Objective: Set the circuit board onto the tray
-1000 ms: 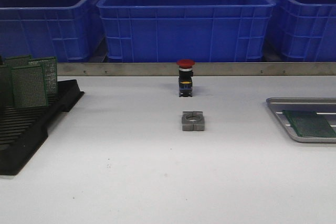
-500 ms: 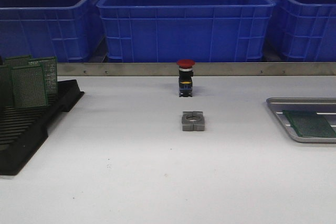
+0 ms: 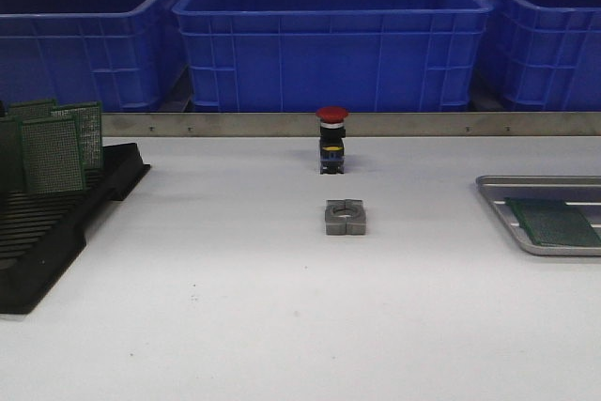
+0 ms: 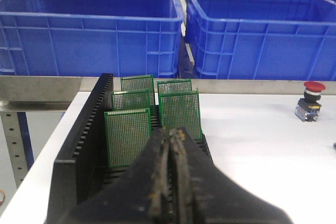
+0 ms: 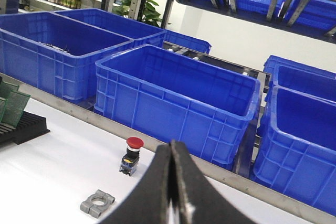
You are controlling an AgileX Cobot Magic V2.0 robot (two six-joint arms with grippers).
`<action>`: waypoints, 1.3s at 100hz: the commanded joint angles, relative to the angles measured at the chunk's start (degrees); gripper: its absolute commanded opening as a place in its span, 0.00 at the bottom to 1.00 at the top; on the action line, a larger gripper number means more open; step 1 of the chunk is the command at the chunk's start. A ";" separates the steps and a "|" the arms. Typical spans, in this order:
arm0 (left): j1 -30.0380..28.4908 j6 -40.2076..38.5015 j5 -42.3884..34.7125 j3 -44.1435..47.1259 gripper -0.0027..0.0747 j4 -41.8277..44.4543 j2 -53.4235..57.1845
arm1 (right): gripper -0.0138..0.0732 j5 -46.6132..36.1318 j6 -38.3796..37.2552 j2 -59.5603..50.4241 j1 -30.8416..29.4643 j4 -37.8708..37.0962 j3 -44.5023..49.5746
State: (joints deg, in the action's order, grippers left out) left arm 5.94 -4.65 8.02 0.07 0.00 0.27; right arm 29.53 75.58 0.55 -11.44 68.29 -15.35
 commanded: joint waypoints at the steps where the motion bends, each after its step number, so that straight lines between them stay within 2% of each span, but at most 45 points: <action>1: -0.16 -0.94 -2.36 2.81 0.01 0.00 1.87 | 0.03 -1.70 0.41 0.62 0.03 2.33 -1.45; 113: -0.31 -0.94 -1.90 2.69 0.01 0.00 1.77 | 0.03 -1.75 0.41 0.62 0.03 2.39 -1.45; 130: -0.31 -0.94 -1.90 2.69 0.01 0.00 1.77 | 0.03 -4.60 0.41 0.62 0.03 2.33 -1.45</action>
State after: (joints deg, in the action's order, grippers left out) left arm 5.80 -5.04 10.24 0.00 0.00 0.27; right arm 29.31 75.58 0.44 -11.44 68.29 -15.35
